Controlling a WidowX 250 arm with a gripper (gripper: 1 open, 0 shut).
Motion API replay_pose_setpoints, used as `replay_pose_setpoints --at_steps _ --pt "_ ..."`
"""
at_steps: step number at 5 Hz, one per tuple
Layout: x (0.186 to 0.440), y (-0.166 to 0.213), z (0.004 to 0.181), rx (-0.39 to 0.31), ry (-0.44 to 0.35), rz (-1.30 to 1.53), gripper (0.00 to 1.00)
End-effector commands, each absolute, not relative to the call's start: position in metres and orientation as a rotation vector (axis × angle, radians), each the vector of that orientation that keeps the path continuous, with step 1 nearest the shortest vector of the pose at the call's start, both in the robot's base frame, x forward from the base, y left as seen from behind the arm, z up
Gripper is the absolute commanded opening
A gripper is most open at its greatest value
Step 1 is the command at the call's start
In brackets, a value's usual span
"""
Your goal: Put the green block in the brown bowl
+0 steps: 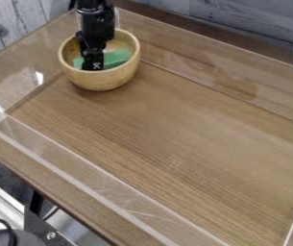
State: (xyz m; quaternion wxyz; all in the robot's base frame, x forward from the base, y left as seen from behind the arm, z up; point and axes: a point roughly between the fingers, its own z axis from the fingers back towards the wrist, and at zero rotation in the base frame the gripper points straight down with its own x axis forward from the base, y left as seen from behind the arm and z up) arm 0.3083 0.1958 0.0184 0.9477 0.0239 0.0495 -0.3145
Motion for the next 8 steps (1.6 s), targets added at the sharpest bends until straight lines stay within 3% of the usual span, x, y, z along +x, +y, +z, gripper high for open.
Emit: replay_pose_setpoints --at_steps 1,4,6,8 --pt "0.306 0.195 0.018 0.032 0.117 -0.638 0.00" --pt "0.313 0.198 0.032 -0.002 0.128 -0.600 0.00" --pt "0.318 0.193 0.027 -0.051 0.150 -0.584 0.00" --pt "0.317 0.199 0.019 -0.034 0.137 -0.571 0.00"
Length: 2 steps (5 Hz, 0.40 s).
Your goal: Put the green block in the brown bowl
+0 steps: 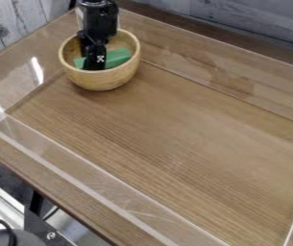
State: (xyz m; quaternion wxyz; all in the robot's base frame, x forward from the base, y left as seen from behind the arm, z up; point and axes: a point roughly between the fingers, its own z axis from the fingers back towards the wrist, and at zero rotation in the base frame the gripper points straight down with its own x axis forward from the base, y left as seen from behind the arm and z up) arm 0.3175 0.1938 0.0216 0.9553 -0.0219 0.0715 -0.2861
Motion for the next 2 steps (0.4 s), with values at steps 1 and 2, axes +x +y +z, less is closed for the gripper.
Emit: replay_pose_setpoints --at_steps 1,2 --pt "0.3170 0.2018 0.0171 -0.026 0.130 -0.565 0.00" --pt "0.3165 0.1994 0.0157 -0.030 0.122 -0.565 0.00"
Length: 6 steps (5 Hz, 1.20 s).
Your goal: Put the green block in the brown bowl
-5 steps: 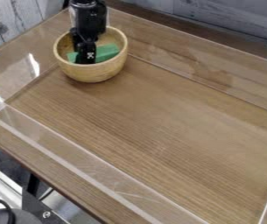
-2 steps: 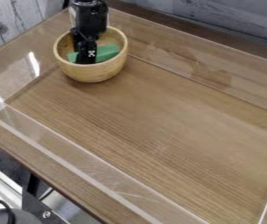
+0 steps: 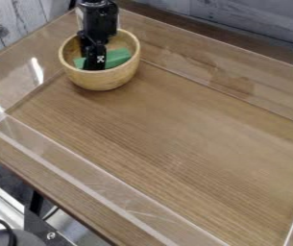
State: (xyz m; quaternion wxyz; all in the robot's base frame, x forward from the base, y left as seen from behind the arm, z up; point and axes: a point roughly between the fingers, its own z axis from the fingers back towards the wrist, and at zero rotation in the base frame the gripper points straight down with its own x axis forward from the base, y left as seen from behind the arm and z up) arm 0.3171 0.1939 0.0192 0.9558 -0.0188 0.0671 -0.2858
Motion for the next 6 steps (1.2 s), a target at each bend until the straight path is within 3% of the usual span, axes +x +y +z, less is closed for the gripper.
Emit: replay_pose_setpoints --at_steps 1,4,6 --pt "0.316 0.197 0.016 -0.034 0.115 -0.566 0.00" --pt "0.305 0.195 0.017 -0.005 0.129 -0.519 0.00" --pt "0.307 0.191 0.016 0.025 0.078 -0.489 0.00"
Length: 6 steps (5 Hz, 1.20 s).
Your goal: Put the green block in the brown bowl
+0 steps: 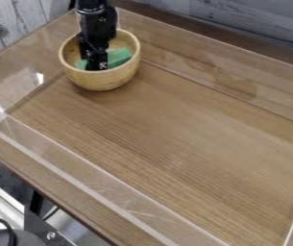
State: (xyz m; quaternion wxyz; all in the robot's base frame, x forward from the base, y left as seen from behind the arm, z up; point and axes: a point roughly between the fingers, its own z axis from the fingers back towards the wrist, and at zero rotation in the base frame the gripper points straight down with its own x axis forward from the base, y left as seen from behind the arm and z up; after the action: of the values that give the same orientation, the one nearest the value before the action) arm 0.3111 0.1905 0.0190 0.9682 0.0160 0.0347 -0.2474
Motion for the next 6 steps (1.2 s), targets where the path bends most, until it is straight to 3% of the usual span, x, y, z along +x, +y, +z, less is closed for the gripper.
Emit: replay_pose_setpoints --at_steps 1,6 --pt "0.3098 0.1925 0.0167 0.015 0.085 -0.484 0.00" --pt "0.3158 0.1958 0.0231 0.013 0.073 -0.465 0.00"
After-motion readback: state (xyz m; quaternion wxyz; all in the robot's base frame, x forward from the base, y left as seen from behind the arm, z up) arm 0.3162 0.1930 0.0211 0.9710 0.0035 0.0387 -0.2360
